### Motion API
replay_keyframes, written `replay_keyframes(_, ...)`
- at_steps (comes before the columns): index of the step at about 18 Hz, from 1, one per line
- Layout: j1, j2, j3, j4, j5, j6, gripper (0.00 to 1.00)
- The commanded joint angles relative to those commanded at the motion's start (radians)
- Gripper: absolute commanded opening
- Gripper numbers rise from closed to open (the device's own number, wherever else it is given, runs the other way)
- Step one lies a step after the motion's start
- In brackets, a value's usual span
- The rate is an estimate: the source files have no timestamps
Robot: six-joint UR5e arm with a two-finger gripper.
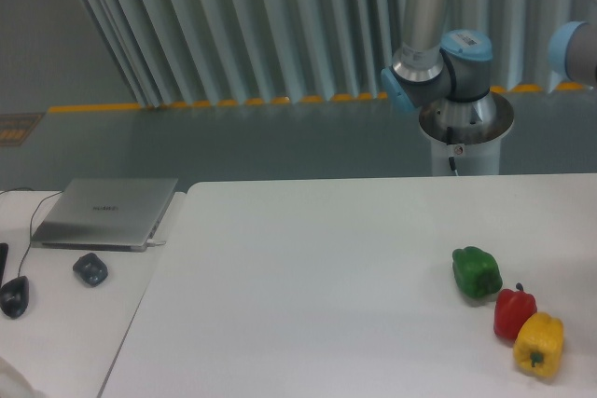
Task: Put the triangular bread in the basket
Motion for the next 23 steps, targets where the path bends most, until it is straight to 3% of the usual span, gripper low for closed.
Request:
replay_keyframes(3,0.028,-0.003,-0.008,0.009,0.018,-0.01,0.0)
replay_keyframes(6,0.031,-0.012,-0.04,0.026,0.193,-0.015,0.05)
replay_keyframes(10,0.054,-0.025,-0.043,0.032,0.196,-0.012,0.06)
replay_keyframes(12,0.054,-0.032,-0.046,0.032,0.196,-0.024,0.17)
replay_keyframes(15,0.054,-0.044,-0.049,0.034,0.198,-0.026,0.44)
replay_keyframes(16,0.054,-0.046,-0.049,0.038,0.196,-0.024,0.6)
replay_keyframes(17,0.054,-0.058,-0.049,0.057,0.196,-0.026,0.98)
replay_keyframes(19,0.054,-0.061,-0.061,0.101,0.196,-0.027,1.0)
replay_keyframes(23,0.054,-0.061,-0.051,0.103,0.195,-0.026,1.0)
